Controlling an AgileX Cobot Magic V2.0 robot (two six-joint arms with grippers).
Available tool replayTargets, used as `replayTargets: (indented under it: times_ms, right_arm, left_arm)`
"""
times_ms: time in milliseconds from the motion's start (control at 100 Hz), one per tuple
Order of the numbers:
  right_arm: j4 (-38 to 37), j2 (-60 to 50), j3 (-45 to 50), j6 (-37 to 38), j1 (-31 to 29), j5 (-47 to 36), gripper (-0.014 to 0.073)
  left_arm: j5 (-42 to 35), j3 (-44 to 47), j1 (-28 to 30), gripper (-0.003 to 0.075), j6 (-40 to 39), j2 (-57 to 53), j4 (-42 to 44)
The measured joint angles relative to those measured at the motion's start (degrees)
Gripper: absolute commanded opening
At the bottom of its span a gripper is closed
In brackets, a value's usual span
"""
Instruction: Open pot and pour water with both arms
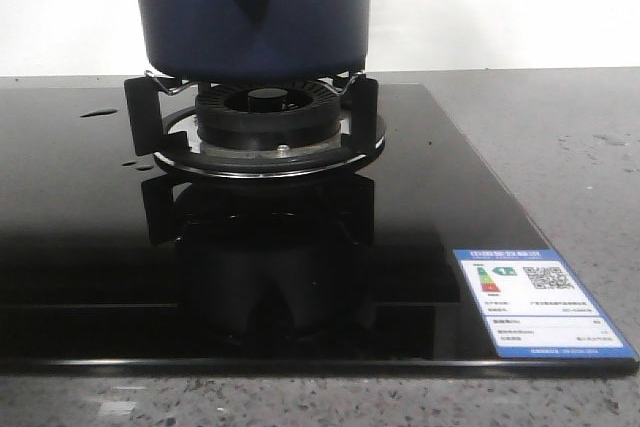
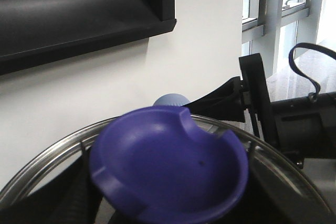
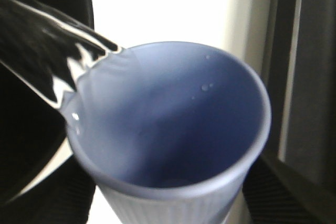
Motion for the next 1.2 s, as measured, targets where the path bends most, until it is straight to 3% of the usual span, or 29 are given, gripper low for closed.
replayTargets:
  times_ms: [690, 870, 1040, 1200]
  right_arm:
    - [-28.18, 0.02, -0.12, -0.14, 0.0, -1.64, 0.0265]
    - [-28.66, 0.02, -0.12, 0.99, 0.0, -1.64, 0.0265]
    - [-22.62, 0.02, -0.12, 11.96, 0.17, 0.14, 0.0265]
    - [-17.29, 0.02, -0.12, 20.21, 1.99, 7.79, 0.0265]
  left_arm:
    - [0.0, 0.0, 0.0, 0.0315, 0.0, 0.0, -0.5]
    - [0.0, 0.0, 0.0, 0.0315, 0.0, 0.0, -0.5]
    - [0.0, 0.0, 0.0, 0.0315, 0.0, 0.0, -0.5]
    - [0.0, 0.0, 0.0, 0.0315, 0.0, 0.0, -0.5]
